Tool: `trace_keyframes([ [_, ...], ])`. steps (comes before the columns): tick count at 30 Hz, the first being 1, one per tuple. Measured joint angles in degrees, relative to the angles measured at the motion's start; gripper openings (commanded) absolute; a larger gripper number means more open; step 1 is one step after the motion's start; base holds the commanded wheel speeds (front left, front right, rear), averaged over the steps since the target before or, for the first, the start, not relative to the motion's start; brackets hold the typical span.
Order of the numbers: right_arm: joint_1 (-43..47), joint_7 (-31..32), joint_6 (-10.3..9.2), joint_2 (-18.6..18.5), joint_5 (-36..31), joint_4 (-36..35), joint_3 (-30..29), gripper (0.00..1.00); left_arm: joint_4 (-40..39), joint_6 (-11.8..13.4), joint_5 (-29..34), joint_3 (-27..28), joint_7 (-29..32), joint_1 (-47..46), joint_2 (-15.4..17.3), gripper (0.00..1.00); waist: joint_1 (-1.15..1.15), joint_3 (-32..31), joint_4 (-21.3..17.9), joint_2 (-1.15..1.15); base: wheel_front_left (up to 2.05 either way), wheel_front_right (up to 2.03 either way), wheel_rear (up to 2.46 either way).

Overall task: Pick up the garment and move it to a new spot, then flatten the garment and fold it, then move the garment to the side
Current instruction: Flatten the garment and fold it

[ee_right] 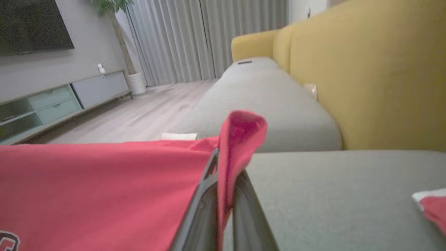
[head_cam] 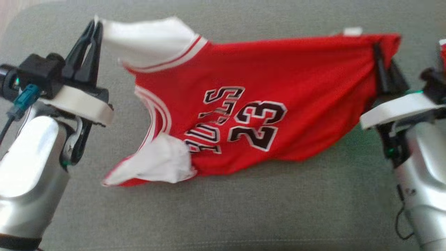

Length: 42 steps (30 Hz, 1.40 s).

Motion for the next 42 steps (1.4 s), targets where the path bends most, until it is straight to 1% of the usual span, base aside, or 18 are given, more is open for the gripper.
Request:
trace_keyframes([
  [3, 0.32, -0.43, 0.0, -1.74, -0.54, -4.93, -0.69, 0.0, -3.28, -0.03, 0.04, 1.01, -0.09, -0.03, -0.56, 0.0, 0.0, -0.5, -0.75, 0.0, 0.0, 0.0, 0.0],
  [6, 5.66, 1.97, -0.01, -3.31, -1.14, -10.76, 0.55, 0.0, -5.8, -0.23, 0.02, 1.77, -0.21, 1.27, -1.08, 0.0, 0.0, -0.87, -0.97, 0.0, 0.0, 0.0, 0.0],
  [11, 25.29, 6.35, 0.0, -3.2, -2.61, -22.23, 5.38, 0.0, -9.09, 0.68, -0.38, 2.75, -0.45, 8.67, -0.74, 0.0, -0.01, -0.31, -1.15, 0.0, 0.0, 0.0, 0.0],
  [12, 31.49, 8.16, 0.0, -2.78, -2.58, -24.83, 6.81, 0.02, -9.84, 0.82, -0.47, 3.16, -0.45, 11.67, -0.71, 0.0, -0.01, 0.09, -1.31, 0.0, 0.0, 0.0, 0.0],
  [13, 33.68, 9.12, 0.0, -2.76, -2.38, -25.81, 7.39, 0.44, -10.33, 0.87, -0.85, 3.67, -0.45, 12.93, -0.74, 0.0, -0.01, 0.26, -1.36, 0.0, 0.0, 0.0, 0.0],
  [14, 35.18, 10.2, 0.0, -2.76, -2.23, -26.74, 7.79, 1.0, -10.8, 1.29, -1.13, 4.22, -0.45, 14.0, -0.73, 0.0, -0.01, 0.37, -1.42, 0.0, 0.0, 0.0, 0.0],
  [18, 37.73, 13.76, 0.0, -2.75, -0.54, -31.39, 8.39, 1.0, -11.91, 1.77, -1.23, 6.05, -0.44, 16.71, -0.67, 0.0, -0.01, 0.22, -1.49, 0.0, 0.0, 0.0, 0.0],
  [19, 37.73, 13.76, 0.0, -2.75, -0.54, -31.39, 8.39, 1.0, -11.91, 1.77, -1.23, 6.05, -0.44, 16.71, -0.67, 0.0, -0.01, 0.22, -1.49, 0.0, 0.0, 0.0, 0.0],
  [20, 38.86, 15.28, 0.0, -2.75, 0.89, -34.05, 7.19, 1.0, -12.36, 1.77, -1.2, 6.38, -0.44, 17.58, -0.66, 0.0, -0.01, -0.06, -1.38, 0.0, 0.0, 0.0, 0.0],
  [21, 39.66, 15.91, 0.0, -2.76, 1.94, -35.17, 6.06, 1.0, -12.49, 1.77, -1.04, 6.47, -0.45, 17.84, -0.68, 0.0, -0.01, -0.2, -1.27, 0.0, 0.0, 0.0, 0.0],
  [26, 43.93, 19.59, -0.01, -2.75, 7.6, -38.75, 1.93, 1.0, -12.84, 1.71, -0.14, 7.4, -0.44, 18.54, -0.74, 0.0, -0.01, -0.48, -0.69, 0.0, 0.0, 0.0, 0.0],
  [29, 44.67, 21.18, -0.01, -2.65, 10.7, -39.38, -0.4, 1.0, -12.84, 1.32, 0.22, 7.4, -0.44, 18.6, -1.11, 0.0, -0.01, -0.33, -0.4, 0.0, 0.0, 0.0, 0.0],
  [31, 44.67, 22.04, -0.01, -2.08, 12.81, -39.29, -1.11, 1.0, -12.82, 1.2, 0.82, 7.39, -0.44, 18.6, -1.41, 0.0, -0.01, -0.24, -0.2, 0.0, 0.0, 0.0, 0.0],
  [33, 44.67, 22.29, -0.01, -1.71, 13.49, -39.16, -1.43, 1.0, -12.81, 1.19, 0.84, 7.38, -0.44, 18.6, -1.56, 0.0, -0.01, -0.2, -0.08, 0.0, 0.0, 0.0, 0.0],
  [34, 44.69, 22.36, -0.01, -0.96, 14.9, -38.3, -2.54, 1.0, -12.8, 0.96, 1.18, 7.37, -0.44, 18.59, -1.77, 0.0, -0.01, -0.03, 0.14, 0.0, 0.0, 0.0, 0.0],
  [39, 44.79, 22.34, -0.01, -0.93, 16.41, -36.84, -3.49, 1.0, -12.71, 0.44, 1.57, 7.38, -0.44, 18.5, -2.16, 0.0, 0.0, 0.71, 0.44, 0.0, 0.0, 0.0, 0.0],
  [42, 44.79, 21.95, -0.01, -1.0, 16.81, -35.9, -3.11, 1.0, -12.51, 0.16, 1.89, 7.42, -0.44, 18.27, -2.3, 0.0, 0.0, 1.1, 0.54, 0.0, 0.0, 0.0, 0.0],
])
